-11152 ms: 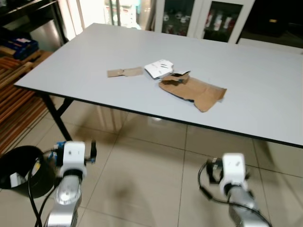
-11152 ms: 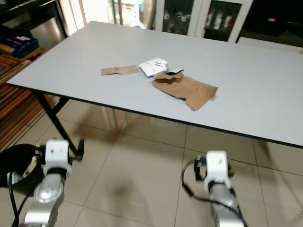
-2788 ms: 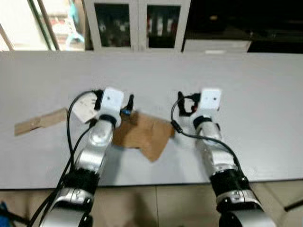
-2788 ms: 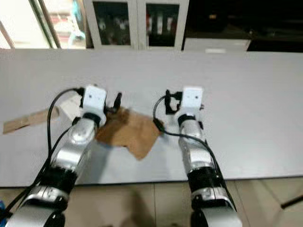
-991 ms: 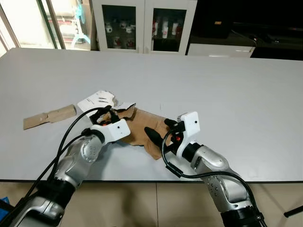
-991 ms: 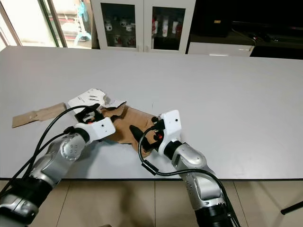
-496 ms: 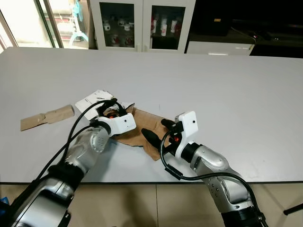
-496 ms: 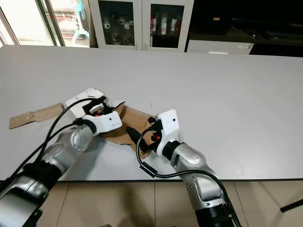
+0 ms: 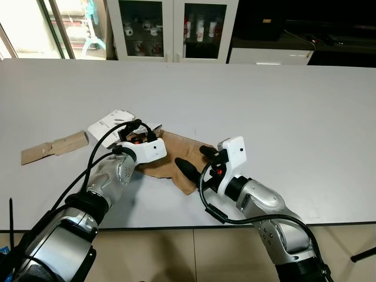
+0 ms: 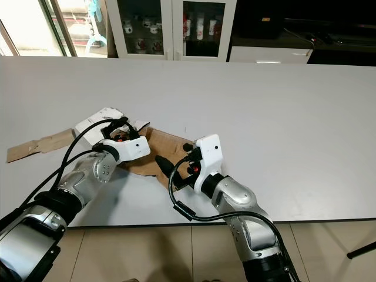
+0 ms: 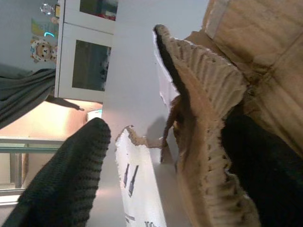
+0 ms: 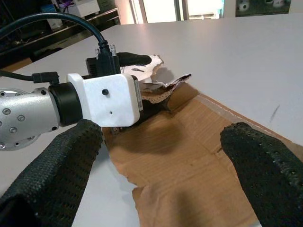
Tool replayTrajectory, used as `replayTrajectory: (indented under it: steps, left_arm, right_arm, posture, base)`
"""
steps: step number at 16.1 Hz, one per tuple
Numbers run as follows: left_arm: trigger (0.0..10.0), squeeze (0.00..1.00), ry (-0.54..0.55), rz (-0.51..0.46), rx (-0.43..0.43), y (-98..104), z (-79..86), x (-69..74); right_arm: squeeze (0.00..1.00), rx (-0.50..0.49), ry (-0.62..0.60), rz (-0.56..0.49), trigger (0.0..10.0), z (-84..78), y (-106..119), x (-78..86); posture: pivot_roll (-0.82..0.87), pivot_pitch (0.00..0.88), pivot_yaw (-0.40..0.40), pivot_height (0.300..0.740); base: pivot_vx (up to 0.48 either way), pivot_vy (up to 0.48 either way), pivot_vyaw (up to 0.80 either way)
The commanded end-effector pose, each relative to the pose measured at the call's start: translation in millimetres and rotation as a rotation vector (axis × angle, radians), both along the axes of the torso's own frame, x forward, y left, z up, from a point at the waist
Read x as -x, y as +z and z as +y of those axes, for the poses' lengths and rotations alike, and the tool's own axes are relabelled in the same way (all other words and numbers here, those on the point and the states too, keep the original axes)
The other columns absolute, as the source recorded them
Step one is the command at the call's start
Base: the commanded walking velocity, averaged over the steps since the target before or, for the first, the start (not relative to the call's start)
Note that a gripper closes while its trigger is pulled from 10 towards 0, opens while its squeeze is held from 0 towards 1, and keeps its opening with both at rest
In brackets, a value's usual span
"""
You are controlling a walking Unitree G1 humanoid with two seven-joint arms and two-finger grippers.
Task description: Picking trash to rubbish bin
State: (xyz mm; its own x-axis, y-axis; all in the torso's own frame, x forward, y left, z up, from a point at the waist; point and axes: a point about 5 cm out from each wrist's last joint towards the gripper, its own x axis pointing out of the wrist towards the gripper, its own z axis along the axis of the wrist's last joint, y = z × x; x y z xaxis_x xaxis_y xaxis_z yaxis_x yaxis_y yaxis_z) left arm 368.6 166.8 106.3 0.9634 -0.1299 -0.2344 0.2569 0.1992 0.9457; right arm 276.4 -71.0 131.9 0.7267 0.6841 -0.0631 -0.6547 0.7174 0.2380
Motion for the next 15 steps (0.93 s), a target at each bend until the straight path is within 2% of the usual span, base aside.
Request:
replayTrajectory:
  steps: [1, 15]
  left_arm:
    - [0.0, 0.0, 0.02, 0.051, -0.037, -11, 4.8, 3.7]
    - [0.0, 0.0, 0.005, 0.063, -0.009, -15, -7.3, 2.7]
  right_arm:
    - [0.0, -0.014, -0.006, 0.008, 10.0, -2.1, 1, 2.0]
    - [0.0, -0.017, -0.003, 0.008, 10.0, -0.9, 1, 2.0]
  posture:
    - [-0.05, 0.079, -0.03, 0.74]
    - [-0.06, 0.074, -0.029, 0.74]
  base:
    - [0.0, 0.0, 0.0]
    - [0.0, 0.0, 0.0]
